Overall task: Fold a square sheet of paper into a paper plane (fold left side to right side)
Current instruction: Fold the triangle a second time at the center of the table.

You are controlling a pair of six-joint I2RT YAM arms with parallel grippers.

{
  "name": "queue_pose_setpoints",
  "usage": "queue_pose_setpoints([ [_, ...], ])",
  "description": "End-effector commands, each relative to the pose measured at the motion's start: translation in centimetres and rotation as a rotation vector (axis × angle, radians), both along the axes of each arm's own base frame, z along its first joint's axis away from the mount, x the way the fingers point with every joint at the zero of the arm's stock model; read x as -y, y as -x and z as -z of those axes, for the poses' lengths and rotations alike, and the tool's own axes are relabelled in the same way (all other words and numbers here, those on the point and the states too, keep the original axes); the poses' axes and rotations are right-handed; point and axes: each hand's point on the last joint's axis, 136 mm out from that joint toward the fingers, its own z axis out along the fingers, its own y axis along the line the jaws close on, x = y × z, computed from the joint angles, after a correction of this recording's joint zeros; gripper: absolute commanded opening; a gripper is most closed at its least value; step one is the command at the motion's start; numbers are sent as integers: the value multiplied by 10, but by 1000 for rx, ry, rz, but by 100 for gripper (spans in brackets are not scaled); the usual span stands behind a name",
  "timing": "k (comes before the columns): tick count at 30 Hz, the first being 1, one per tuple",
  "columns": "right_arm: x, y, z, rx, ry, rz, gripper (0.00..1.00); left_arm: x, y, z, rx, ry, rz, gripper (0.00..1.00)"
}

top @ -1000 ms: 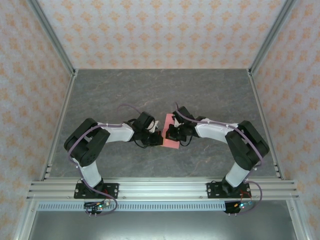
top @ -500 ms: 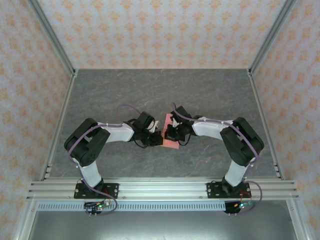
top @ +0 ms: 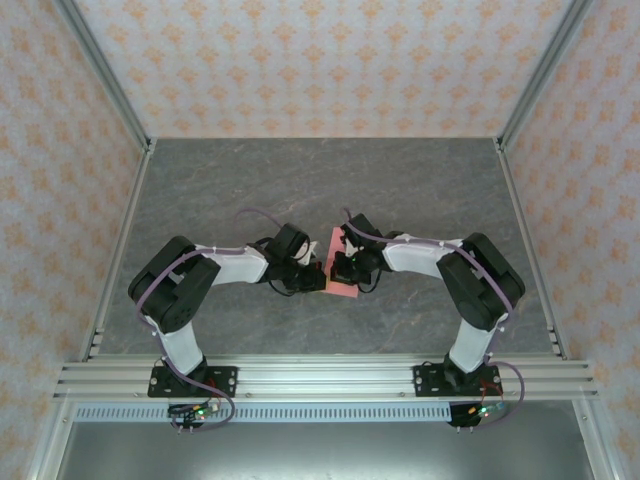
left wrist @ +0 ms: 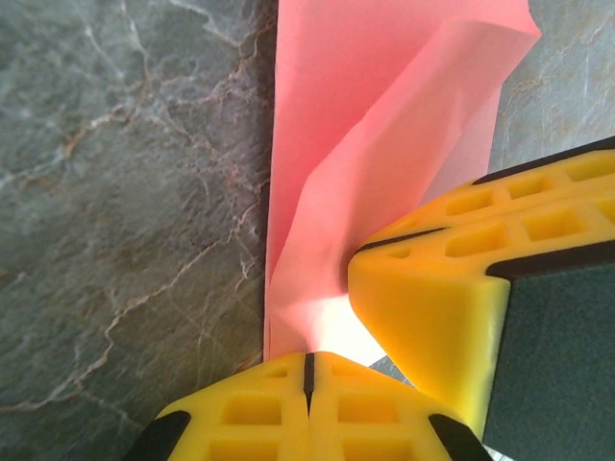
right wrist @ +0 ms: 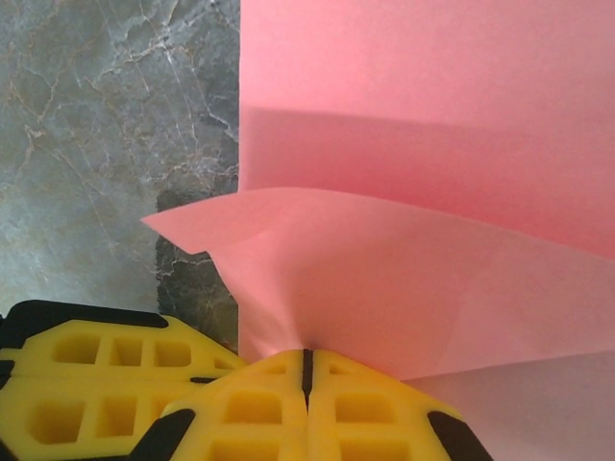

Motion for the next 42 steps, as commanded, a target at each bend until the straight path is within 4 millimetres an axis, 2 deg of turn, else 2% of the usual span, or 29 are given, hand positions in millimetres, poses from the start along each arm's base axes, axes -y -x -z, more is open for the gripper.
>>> queue_pose_setpoints([
  [1,11,2,10,-5,86,-7,4,-21,19,37,-98,-125,-21,0],
  [9,23,1,13,7,165,-17,4,-25,22,43,-111,-141,-26,0],
  [27,40,-16,10,19,172,29,4,-29,27,53,-131,-157,-31,0],
  [42,65,-25,8,22,204,64,5,-29,28,56,-135,-160,-31,0],
])
